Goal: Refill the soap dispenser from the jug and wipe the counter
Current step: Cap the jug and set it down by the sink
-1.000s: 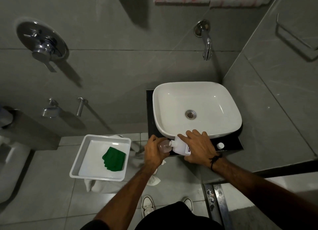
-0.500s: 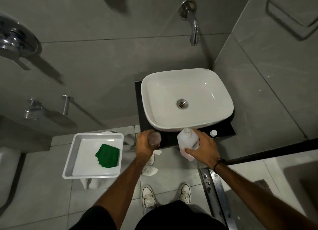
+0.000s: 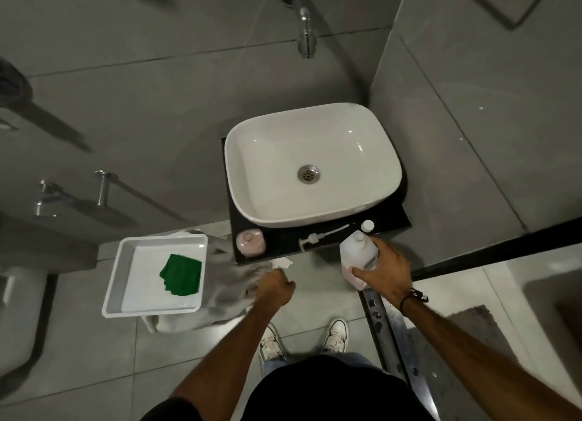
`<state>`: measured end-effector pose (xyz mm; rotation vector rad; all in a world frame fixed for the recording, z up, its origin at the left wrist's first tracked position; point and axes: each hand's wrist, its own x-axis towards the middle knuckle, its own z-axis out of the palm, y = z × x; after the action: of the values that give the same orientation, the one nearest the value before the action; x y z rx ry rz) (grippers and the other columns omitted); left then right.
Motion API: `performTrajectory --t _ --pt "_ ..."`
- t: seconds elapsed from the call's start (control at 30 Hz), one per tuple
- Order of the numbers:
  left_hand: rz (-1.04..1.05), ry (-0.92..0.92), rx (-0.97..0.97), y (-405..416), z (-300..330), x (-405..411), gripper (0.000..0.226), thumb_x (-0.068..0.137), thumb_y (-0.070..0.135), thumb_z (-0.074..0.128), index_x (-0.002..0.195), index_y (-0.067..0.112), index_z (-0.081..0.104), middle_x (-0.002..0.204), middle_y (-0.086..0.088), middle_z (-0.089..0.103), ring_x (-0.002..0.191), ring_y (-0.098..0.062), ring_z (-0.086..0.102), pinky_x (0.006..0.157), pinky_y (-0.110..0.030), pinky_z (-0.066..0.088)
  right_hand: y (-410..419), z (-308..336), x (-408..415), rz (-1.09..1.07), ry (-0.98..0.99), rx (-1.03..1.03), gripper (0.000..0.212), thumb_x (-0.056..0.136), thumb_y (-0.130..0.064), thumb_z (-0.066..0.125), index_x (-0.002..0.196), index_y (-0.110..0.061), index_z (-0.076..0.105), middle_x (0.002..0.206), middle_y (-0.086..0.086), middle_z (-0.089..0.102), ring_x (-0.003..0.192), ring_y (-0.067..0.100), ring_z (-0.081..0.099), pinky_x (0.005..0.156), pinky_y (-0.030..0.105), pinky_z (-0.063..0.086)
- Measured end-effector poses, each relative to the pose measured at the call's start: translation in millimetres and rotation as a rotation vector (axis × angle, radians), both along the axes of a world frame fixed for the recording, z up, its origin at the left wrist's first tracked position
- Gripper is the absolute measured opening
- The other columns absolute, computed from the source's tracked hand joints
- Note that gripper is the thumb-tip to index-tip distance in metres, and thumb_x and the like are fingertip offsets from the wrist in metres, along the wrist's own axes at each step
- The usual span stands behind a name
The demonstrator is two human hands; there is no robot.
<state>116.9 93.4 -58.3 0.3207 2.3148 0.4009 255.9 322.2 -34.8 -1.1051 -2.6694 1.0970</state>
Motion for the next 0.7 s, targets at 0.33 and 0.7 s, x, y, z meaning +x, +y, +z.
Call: performTrajectory --t 0.33,0.7 --pt "-0.645 0.409 0.219 209.7 10.4 7.2 0.047 0.101 0.012 0.053 0.148 0.013 0.050 0.153 -0.015 0.045 0.139 -0.033 0.047 0.114 -0.042 0.042 69.9 -17.2 69.2 -0.031 -0.042 0.003 0.069 0.062 -0.043 0.092 0.121 -0.024 0.063 0.114 -0.003 0.071 0.105 0.016 0.067 0.092 0.023 0.048" --pt "-0.345 0.258 0.638 218.3 25.0 36.9 0.020 0.098 0.020 0.067 0.108 0.005 0.075 0.099 -0.012 0.078 0.086 -0.023 0.072 0.079 -0.027 0.054 90.9 -18.7 82.2 -0.053 -0.057 0.031 0.084 0.055 -0.053 0.088 0.129 -0.034 0.052 0.118 -0.005 0.065 0.104 0.018 0.063 0.088 0.029 0.054"
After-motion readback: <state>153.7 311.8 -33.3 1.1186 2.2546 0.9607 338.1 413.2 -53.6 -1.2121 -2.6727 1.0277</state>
